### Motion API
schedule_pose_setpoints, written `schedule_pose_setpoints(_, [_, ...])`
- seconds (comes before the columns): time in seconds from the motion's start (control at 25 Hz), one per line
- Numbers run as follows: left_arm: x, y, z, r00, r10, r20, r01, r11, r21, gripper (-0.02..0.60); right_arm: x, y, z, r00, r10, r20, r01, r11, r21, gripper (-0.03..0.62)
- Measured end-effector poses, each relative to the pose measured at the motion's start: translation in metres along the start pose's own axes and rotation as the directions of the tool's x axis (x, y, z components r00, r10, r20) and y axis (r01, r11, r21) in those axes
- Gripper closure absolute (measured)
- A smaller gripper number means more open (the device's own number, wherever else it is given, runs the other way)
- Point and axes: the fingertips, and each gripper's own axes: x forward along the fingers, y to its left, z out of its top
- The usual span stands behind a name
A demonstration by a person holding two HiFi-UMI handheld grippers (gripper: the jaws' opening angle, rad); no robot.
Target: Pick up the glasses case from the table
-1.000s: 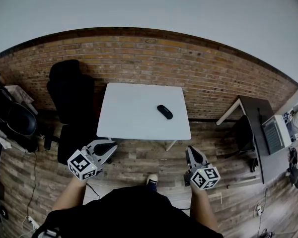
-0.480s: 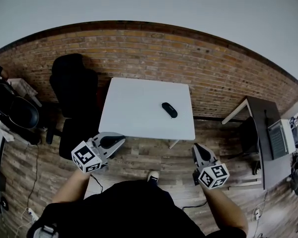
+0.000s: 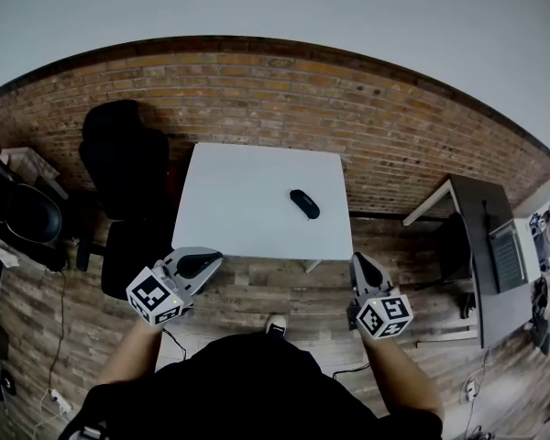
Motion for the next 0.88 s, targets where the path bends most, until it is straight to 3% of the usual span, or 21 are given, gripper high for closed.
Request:
schedule_pose_setpoints(0.52, [0.049,0.012,-0.006,0.999,0.015,-0.029,-0.014,1.000,0.025,0.569,0.042,-0.038,-0.005,0.995,-0.058,0.079,0.059,0.998,-0.020,0.579])
schedule_pose_setpoints(0.88, [0.088,0.031,-0.013,0.998,0.040,-0.057,-0.040,0.999,0.000,0.569,0.063,-0.076,-0.024,0.998,-0.048,0.034,0.049,0.999,-0.008,0.579])
